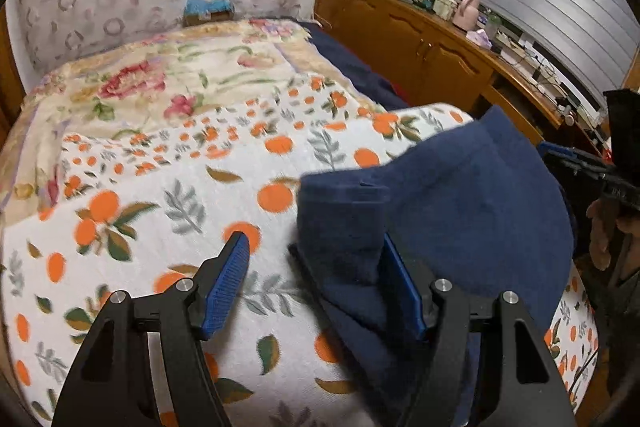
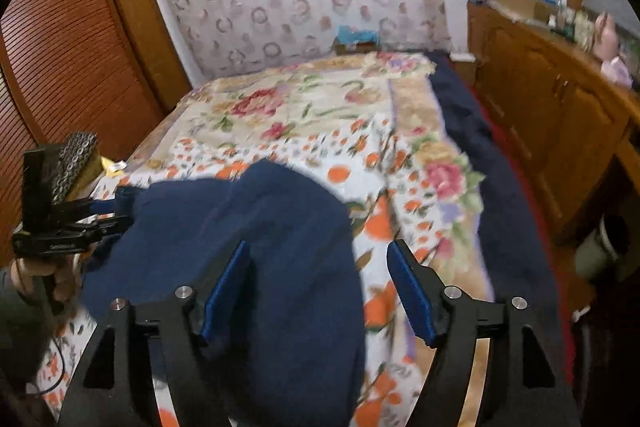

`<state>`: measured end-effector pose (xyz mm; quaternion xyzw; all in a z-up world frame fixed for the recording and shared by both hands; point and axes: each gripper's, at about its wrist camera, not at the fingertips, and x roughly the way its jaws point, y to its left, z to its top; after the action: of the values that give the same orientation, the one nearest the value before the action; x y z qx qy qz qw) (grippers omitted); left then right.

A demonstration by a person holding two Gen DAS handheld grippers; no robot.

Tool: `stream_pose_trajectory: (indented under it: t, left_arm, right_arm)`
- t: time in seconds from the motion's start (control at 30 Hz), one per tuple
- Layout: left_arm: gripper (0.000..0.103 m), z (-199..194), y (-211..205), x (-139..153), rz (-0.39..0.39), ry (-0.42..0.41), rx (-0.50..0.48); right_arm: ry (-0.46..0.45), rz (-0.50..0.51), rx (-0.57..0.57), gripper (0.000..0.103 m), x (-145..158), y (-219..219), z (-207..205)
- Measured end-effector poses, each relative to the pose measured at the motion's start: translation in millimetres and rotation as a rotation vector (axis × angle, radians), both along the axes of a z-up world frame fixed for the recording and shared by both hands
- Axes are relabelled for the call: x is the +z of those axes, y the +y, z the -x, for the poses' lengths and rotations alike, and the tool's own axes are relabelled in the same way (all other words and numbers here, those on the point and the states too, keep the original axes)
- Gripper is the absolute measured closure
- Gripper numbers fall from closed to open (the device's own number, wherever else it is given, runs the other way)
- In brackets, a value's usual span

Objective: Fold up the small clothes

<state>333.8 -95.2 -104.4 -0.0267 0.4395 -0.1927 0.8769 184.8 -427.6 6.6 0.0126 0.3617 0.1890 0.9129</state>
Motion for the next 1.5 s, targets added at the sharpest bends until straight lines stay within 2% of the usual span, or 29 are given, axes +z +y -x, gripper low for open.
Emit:
stream_pose_trajectory:
  t: [0.17,0.2,0.3,0.47,0.5,0.53,0.6,0.63,0.67,0.77,0.93,1.1,1.23,1.5]
  left_arm:
    - [0.036,6,-3,1,0.001,-0.017,-0.009]
    - [0.044,7,-4,1,0.007,-0.017,-0.021]
    - [0.057,7,-4,2,0.041,0.001,-0.043]
    - [0.078,4,0,1,0.112,0.03,-0.061]
    - [0.085,5,0,2,0.118,0.029,-0.065]
    - [0.086,6,0,3,0.128,0.025,-0.069]
    - [0.088,11,-3,7,0.119,0.006,-0.075]
    - [0.088,14,-5,10,0.113,-0.006,-0.076]
    - [0.088,19,-6,15,0.118,-0.024,-0.078]
    - [0.088,32,-3,31,0.155,-0.07,-0.08]
    - [0.089,67,6,71,0.191,-0.165,-0.094]
    - [0.089,100,33,104,0.214,-0.263,-0.058]
    - [0.089,128,72,126,0.209,-0.343,0.018]
    - [0.089,190,167,148,0.16,-0.463,0.237]
  right_arm:
    - [0.065,-0.032,0.02,0.03,-15,-6,-8]
    - [0.072,-0.04,0.022,0.03,-16,-7,-9]
    - [0.099,-0.071,0.037,0.03,-20,-10,-19]
    - [0.093,-0.075,0.055,0.03,-19,-5,-17]
    - [0.092,-0.071,0.061,0.037,-20,-3,-17]
    - [0.093,-0.068,0.071,0.041,-20,-1,-17]
    - [0.101,-0.072,0.098,0.061,-22,2,-17]
    - [0.101,-0.068,0.107,0.065,-22,4,-16]
    - [0.088,-0.052,0.116,0.077,-21,6,-14]
    - [0.049,-0.029,0.12,0.085,-16,7,-9]
    - [-0.082,-0.01,0.109,0.087,7,14,11]
    - [-0.181,-0.015,0.149,0.088,35,34,22]
    - [-0.241,-0.021,0.21,0.088,52,62,24]
    - [-0.343,-0.016,0.425,0.088,87,172,9]
